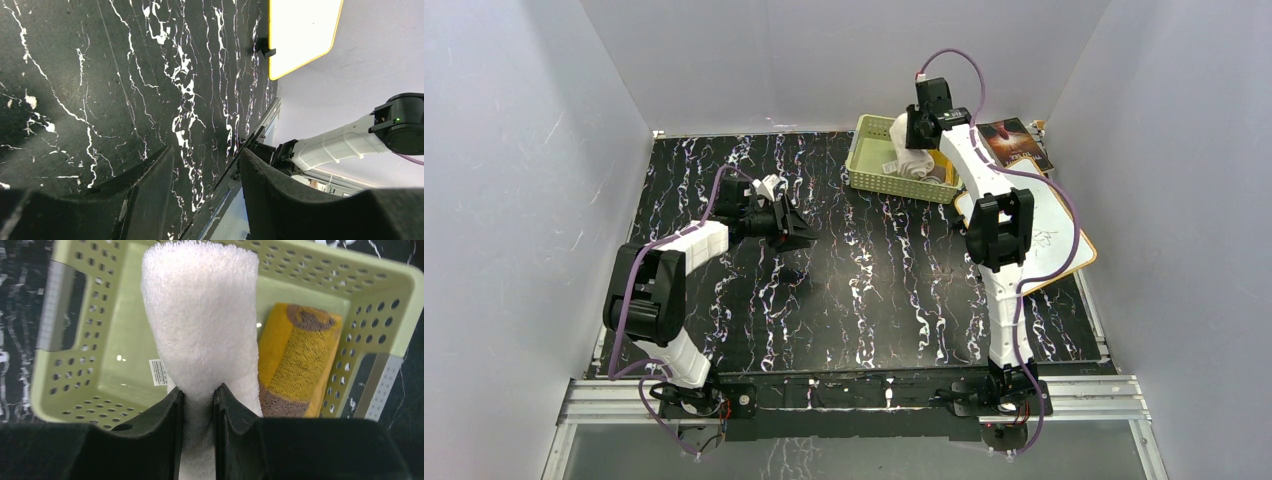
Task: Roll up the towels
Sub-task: Place the towel in the bin.
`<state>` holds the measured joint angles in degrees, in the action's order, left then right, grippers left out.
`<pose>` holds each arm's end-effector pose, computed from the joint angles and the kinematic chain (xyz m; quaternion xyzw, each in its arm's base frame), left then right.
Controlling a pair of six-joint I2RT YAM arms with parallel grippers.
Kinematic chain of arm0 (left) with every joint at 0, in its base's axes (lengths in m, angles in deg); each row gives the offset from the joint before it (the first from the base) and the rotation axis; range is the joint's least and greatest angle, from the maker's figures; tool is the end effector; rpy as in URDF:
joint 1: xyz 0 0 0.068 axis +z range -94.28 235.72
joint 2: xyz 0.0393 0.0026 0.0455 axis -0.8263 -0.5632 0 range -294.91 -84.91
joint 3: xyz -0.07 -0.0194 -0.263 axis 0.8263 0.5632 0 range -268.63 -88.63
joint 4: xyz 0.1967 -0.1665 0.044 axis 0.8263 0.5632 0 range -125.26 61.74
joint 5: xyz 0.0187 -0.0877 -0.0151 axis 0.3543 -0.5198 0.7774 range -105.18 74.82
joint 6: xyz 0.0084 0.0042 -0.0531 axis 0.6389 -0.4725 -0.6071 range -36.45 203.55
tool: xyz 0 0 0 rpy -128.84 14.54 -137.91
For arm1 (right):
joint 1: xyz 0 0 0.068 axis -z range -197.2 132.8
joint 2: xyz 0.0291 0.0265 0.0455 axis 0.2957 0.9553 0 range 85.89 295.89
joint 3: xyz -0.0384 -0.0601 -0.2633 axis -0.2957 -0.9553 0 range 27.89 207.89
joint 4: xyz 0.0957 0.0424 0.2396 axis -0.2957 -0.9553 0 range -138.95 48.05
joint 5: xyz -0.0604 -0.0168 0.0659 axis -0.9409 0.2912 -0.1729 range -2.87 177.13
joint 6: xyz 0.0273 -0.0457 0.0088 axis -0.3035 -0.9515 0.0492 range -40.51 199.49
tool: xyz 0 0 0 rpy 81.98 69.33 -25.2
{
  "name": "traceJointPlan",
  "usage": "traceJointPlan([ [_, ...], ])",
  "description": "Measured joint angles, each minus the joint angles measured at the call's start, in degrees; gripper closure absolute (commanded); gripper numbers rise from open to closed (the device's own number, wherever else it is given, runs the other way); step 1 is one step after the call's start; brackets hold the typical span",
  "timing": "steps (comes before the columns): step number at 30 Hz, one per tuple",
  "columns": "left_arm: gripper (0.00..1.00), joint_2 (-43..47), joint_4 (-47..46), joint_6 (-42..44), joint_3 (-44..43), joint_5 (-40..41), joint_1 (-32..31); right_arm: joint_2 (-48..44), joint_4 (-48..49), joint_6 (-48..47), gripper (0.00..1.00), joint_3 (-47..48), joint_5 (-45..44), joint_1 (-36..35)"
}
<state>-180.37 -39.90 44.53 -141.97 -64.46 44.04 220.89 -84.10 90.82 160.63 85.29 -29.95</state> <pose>0.3316 -0.0962 0.1974 -0.0134 0.8356 -0.5101 0.2034 0.5192 0.1164 0.2738 -0.0051 0.9218 0.0663 0.3820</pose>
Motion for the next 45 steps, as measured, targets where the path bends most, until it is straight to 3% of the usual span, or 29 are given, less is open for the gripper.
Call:
traceJointPlan([
  [16, 0.49, 0.1, 2.9, 2.6, 0.5, -1.8, 0.3, -0.2, -3.2, 0.2, 0.86, 0.0, -17.6, -1.0],
  [30, 0.49, 0.1, 5.6, 4.7, 0.5, -3.9, 0.3, -10.4, -4.3, -5.8, 0.87, 0.0, -28.5, -1.7],
  [45, 0.48, 0.1, 7.1, 5.8, 0.5, -6.8, 1.6, -6.8, -4.2, -11.7, 0.88, -1.4, -36.6, -3.2],
])
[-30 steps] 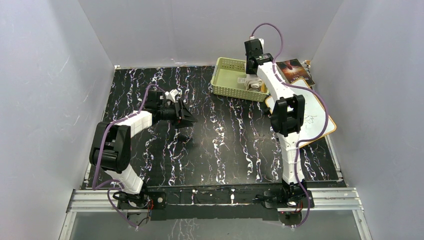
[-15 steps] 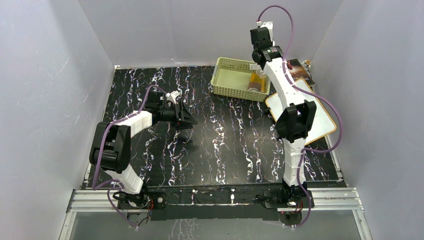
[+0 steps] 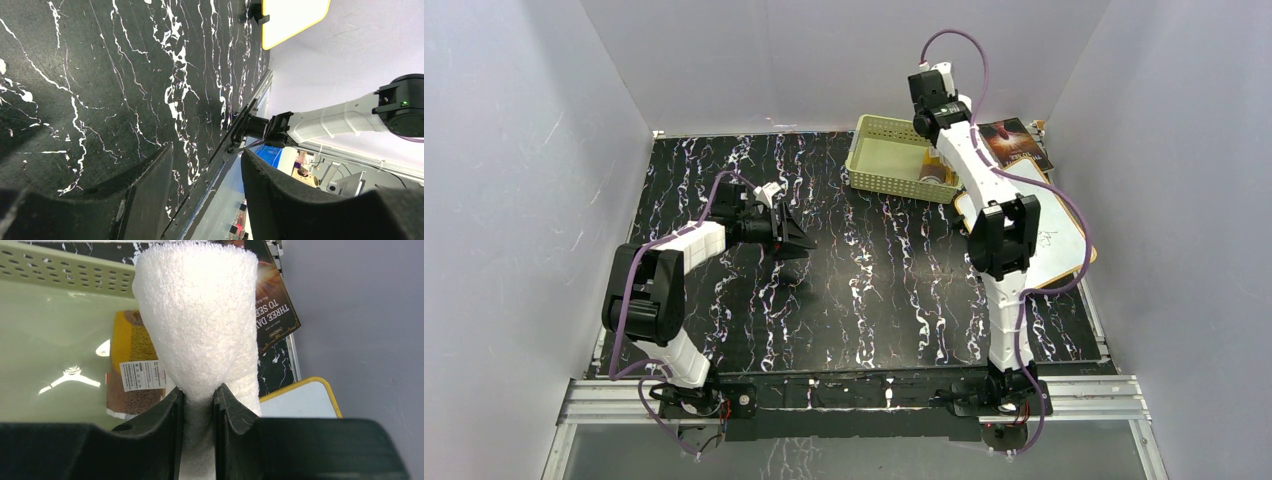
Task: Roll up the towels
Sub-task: Place the towel in the bin.
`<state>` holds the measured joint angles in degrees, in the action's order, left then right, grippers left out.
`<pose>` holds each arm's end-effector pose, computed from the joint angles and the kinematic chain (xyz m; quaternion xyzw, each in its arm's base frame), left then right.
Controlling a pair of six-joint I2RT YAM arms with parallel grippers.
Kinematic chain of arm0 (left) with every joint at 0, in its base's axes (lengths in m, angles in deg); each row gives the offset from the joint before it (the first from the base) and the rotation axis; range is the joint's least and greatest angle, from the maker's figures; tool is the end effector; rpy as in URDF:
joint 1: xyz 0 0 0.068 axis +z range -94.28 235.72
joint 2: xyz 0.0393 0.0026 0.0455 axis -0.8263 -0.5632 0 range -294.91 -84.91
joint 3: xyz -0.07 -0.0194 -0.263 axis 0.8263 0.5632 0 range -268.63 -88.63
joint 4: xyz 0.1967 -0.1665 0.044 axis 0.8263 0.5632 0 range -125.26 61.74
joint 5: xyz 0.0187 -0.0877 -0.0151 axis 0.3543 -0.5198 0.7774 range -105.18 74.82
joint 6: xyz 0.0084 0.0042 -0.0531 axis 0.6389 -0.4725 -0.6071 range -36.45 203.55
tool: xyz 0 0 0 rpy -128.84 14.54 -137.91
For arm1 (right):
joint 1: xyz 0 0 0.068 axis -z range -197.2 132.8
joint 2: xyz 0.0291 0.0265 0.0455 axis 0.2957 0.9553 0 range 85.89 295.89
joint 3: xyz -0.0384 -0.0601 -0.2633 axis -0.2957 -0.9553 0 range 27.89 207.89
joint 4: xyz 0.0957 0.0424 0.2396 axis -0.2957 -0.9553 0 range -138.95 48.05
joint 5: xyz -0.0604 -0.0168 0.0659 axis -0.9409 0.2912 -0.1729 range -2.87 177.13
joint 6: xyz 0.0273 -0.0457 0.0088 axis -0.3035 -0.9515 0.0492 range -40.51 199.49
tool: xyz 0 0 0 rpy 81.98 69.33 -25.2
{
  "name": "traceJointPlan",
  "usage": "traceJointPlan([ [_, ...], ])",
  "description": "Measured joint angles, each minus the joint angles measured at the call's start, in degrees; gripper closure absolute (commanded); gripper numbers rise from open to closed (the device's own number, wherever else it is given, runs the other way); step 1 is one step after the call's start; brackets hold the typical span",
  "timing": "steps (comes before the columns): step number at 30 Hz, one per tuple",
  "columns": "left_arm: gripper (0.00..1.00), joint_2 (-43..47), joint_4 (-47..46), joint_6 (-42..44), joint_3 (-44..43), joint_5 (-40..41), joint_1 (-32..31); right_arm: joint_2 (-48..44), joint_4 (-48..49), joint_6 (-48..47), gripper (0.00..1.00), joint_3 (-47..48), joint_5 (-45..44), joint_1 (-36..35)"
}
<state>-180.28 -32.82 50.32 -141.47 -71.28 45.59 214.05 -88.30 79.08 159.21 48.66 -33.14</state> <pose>0.3218 -0.0876 0.1887 0.0132 0.8348 -0.5285 0.1536 0.4856 0.1157 0.3248 0.0064 0.8763 -0.2489 0.4125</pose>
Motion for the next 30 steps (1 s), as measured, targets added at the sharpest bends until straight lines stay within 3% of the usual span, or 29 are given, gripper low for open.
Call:
traceJointPlan([
  [30, 0.48, -0.5, 2.8, 3.1, 0.5, -3.3, 2.5, 11.9, 0.0, 0.0, 0.88, 4.7, 1.6, -3.5],
])
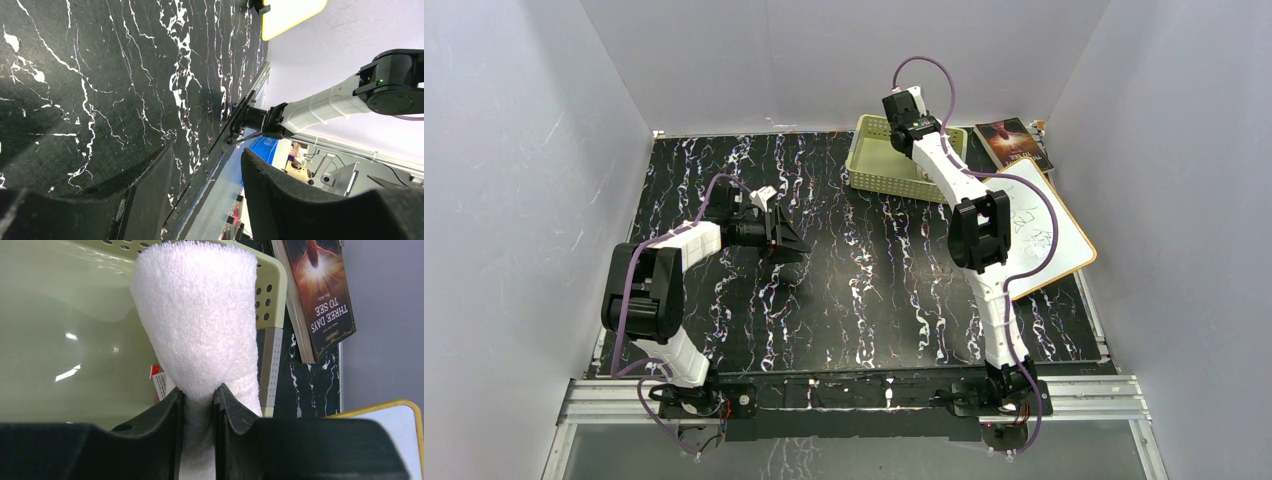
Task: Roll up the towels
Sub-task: Place the towel in the bin.
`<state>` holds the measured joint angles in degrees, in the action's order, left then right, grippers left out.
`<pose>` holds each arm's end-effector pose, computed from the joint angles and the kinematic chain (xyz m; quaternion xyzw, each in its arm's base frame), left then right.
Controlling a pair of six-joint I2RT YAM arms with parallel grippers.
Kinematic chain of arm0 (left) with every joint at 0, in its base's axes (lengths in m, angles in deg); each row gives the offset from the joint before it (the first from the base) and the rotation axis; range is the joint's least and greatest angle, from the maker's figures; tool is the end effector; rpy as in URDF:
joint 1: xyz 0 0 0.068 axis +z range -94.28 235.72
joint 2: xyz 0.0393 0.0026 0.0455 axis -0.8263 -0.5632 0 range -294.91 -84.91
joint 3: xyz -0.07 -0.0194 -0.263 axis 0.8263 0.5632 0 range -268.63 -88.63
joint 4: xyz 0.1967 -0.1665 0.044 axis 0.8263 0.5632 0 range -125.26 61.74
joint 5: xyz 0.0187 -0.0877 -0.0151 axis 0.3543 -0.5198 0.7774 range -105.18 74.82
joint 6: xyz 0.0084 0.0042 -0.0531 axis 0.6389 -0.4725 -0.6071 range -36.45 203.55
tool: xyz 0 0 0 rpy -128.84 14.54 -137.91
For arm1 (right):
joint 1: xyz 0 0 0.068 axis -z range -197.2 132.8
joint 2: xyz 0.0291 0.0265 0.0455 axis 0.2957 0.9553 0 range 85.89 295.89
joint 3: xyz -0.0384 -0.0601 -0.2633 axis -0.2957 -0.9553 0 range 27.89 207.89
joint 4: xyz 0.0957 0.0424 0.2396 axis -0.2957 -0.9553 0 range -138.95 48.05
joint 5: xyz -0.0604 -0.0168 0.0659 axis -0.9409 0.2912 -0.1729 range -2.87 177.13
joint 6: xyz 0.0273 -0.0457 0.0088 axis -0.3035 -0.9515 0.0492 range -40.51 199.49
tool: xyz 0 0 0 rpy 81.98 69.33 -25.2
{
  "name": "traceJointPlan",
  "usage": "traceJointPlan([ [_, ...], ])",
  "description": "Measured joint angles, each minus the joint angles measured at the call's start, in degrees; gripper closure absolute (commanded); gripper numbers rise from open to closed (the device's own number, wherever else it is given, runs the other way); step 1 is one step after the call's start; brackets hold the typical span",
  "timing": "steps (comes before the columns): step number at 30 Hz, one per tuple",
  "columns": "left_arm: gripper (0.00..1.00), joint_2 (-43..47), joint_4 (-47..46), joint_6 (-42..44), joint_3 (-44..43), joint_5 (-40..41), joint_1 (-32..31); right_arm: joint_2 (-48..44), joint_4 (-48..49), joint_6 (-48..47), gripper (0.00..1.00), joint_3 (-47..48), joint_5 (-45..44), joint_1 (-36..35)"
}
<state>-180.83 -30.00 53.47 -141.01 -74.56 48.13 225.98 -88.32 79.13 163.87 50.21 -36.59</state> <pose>0.3199 -0.0736 0.1815 0.0124 0.8315 -0.5375 0.1396 0.5130 0.1580 0.2462 -0.0475 0.8978 -0.2409 0.3656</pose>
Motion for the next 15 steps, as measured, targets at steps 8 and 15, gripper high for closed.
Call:
traceJointPlan([
  [8, 0.48, 0.0, 3.0, 2.4, 0.0, 0.2, 0.0, 0.1, 0.0, 1.7, 0.88, 1.2, 1.5, -0.3],
  [15, 0.48, -0.4, 5.7, 4.5, 0.0, 0.5, 0.0, 1.5, 0.0, 2.7, 0.93, 2.5, 2.1, -0.7],
])
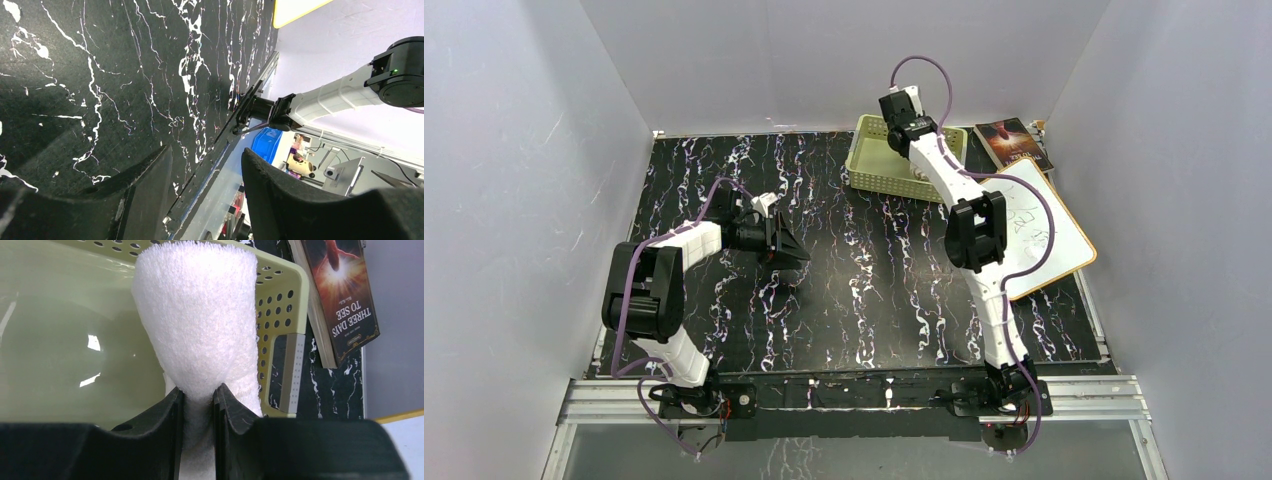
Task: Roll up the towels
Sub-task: Place the towel in the bin.
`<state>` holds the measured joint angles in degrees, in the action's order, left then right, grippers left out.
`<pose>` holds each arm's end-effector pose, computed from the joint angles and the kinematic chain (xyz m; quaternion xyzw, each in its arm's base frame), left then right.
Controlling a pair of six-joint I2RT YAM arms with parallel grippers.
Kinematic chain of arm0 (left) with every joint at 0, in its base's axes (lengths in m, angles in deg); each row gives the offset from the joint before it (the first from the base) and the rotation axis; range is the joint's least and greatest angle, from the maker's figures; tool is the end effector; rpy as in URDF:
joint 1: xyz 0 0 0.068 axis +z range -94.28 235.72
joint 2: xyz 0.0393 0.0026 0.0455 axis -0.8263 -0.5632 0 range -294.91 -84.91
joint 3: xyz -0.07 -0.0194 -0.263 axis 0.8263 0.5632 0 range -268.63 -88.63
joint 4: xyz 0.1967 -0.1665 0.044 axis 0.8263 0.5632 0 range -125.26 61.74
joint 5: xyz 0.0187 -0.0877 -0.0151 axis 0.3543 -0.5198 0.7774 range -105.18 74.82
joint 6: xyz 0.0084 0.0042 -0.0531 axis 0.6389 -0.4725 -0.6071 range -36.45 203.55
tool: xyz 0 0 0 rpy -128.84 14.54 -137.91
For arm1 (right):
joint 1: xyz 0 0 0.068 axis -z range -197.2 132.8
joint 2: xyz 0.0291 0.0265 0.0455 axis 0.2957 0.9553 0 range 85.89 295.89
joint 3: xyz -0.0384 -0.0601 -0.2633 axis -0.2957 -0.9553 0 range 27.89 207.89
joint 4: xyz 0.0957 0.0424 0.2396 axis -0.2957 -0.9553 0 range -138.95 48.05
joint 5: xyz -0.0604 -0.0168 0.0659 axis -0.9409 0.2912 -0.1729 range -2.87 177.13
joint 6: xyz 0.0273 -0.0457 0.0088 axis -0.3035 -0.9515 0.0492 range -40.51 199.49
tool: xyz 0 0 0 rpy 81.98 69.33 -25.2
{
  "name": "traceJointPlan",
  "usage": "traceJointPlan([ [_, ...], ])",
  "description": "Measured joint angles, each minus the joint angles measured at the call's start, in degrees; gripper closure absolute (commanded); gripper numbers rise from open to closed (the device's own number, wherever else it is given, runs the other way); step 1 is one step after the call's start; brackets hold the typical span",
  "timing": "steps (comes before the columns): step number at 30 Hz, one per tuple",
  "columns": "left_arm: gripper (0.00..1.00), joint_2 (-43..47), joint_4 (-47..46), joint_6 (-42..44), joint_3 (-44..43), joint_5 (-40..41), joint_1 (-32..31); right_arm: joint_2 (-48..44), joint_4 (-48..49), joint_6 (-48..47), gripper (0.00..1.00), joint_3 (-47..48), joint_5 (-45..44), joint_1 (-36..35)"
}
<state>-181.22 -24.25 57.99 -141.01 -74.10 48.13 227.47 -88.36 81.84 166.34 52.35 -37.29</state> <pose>0.3133 -0.0726 0.1736 0.0167 0.8432 -0.5243 0.1176 0.5157 0.1671 0.2456 -0.0359 0.9006 -0.2109 0.3783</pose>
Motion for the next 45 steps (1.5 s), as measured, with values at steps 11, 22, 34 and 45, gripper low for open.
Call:
traceJointPlan([
  [11, 0.48, -0.1, 3.3, 2.4, -0.2, 0.7, 0.0, 3.3, 0.0, 5.7, 0.95, 0.3, 0.3, -0.1],
  [22, 0.48, -2.0, 5.0, 3.9, -0.5, 1.1, 0.0, 3.7, 0.0, 14.9, 0.94, 0.5, 0.0, 1.3],
  [34, 0.48, -2.8, 5.7, 4.5, -0.8, 1.1, 0.0, 6.2, 0.7, 21.8, 0.46, 0.5, 1.0, 1.4],
  [45, 0.48, -3.8, 7.0, 4.0, -7.9, 3.2, 0.0, 5.7, 1.6, 23.1, 0.32, 0.5, 4.7, 1.5],
])
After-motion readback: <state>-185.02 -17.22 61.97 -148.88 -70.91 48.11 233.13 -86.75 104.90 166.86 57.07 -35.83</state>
